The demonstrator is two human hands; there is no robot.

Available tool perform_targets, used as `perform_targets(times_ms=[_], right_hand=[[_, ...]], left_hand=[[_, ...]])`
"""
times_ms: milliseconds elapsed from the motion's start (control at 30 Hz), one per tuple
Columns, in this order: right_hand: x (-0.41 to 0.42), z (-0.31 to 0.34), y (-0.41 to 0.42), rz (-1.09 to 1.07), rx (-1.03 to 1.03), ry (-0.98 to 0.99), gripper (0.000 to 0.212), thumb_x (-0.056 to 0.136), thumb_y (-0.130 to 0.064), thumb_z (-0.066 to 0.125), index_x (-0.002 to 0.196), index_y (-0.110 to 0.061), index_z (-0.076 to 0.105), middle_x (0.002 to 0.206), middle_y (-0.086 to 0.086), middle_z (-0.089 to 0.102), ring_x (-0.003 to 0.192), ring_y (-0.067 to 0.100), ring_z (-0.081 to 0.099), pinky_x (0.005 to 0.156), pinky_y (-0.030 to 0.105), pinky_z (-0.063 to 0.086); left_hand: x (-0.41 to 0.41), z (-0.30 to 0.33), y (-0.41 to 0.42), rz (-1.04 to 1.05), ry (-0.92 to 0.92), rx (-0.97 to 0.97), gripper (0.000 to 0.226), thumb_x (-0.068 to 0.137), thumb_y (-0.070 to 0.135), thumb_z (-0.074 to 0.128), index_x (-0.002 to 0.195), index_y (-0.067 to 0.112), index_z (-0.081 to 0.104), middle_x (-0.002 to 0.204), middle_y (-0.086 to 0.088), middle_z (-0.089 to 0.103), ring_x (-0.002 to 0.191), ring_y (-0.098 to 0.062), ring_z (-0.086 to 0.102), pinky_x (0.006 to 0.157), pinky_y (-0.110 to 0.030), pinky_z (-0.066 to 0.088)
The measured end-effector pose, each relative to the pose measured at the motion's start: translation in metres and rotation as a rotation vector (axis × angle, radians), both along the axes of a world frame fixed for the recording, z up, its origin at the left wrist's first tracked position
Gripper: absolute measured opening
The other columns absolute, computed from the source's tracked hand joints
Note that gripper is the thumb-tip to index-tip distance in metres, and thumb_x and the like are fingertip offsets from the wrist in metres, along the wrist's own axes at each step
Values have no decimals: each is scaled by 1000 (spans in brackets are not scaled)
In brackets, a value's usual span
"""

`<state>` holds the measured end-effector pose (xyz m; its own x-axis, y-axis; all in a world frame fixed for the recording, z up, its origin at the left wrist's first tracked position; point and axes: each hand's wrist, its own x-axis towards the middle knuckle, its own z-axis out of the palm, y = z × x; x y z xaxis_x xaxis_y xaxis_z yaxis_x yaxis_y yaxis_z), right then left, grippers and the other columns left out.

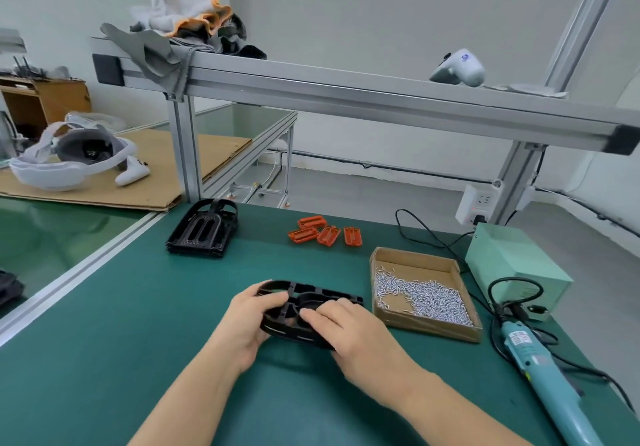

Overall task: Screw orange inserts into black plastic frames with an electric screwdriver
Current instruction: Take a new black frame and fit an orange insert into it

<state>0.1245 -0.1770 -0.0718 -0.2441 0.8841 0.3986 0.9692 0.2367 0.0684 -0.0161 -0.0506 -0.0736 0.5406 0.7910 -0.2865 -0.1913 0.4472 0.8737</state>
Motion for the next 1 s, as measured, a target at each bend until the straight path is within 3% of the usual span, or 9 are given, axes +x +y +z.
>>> perform_targets(times_ms=[67, 133, 200, 300, 367, 500, 600, 767, 1000], right_hand=[[2, -3, -3, 15, -103, 0, 58, 74, -18, 78, 127, -5, 60, 110, 7, 64, 92, 26, 61, 76, 34, 54], [4, -1, -4, 27, -227, 65, 61, 86, -44, 65, 134, -9, 53, 120, 6, 59, 104, 24, 54, 89, 34, 47], [7, 3, 0, 31, -288, 111, 58, 91, -54, 52, 132, -14, 55, 122, 3, 57, 108, 21, 50, 92, 34, 42], [19, 11, 17, -76, -228, 158, 44, 98, -47, 44, 126, -17, 58, 118, 1, 57, 108, 19, 48, 93, 34, 38], [32, 14, 35, -231, -180, 162, 40, 101, -39, 41, 132, -18, 55, 126, 0, 54, 116, 18, 45, 99, 33, 33], [58, 12, 78, -549, -215, 58, 44, 102, -35, 36, 140, -14, 44, 144, 3, 42, 133, 21, 33, 111, 38, 23], [71, 6, 105, -691, -290, 10, 49, 101, -37, 33, 142, -11, 41, 151, 7, 34, 141, 24, 23, 117, 49, 12], [86, -9, 128, -793, -426, 11, 54, 102, -42, 26, 147, -13, 35, 158, 11, 23, 147, 27, 12, 116, 58, 1], [103, -13, 143, -818, -497, 2, 55, 103, -44, 17, 154, -23, 18, 162, 12, 8, 149, 29, 3, 115, 59, -4]], left_hand=[[2, -7, -2, 37, 103, 76, 30, 85, -5, 57, 115, -2, 60, 95, -17, 69, 76, -26, 64, 69, -34, 54], [3, -12, -2, 56, 164, 146, 33, 84, -7, 58, 115, 5, 60, 101, -14, 70, 81, -27, 65, 77, -38, 53], [4, -17, -4, 73, 248, 257, 34, 84, -4, 59, 114, 12, 61, 102, -9, 69, 85, -27, 66, 82, -42, 54], [6, -24, -10, 140, 414, 462, 33, 83, 10, 64, 115, 21, 61, 97, 7, 67, 84, -16, 65, 77, -31, 51], [6, -27, -15, 192, 503, 572, 34, 85, 19, 64, 118, 27, 58, 100, 12, 65, 89, -5, 61, 76, -24, 46], [6, -29, -19, 212, 627, 705, 44, 89, 25, 60, 132, 23, 50, 119, 8, 58, 110, -14, 53, 97, -32, 40], [9, -29, -20, 190, 697, 781, 45, 92, 26, 55, 136, 22, 44, 122, 9, 52, 108, -10, 47, 92, -26, 36], [11, -31, -19, 169, 781, 841, 45, 95, 30, 48, 140, 24, 39, 132, 11, 46, 117, -9, 40, 95, -25, 35], [17, -34, -14, 214, 802, 808, 41, 98, 30, 41, 139, 24, 40, 127, 10, 47, 113, -12, 43, 95, -28, 37]])
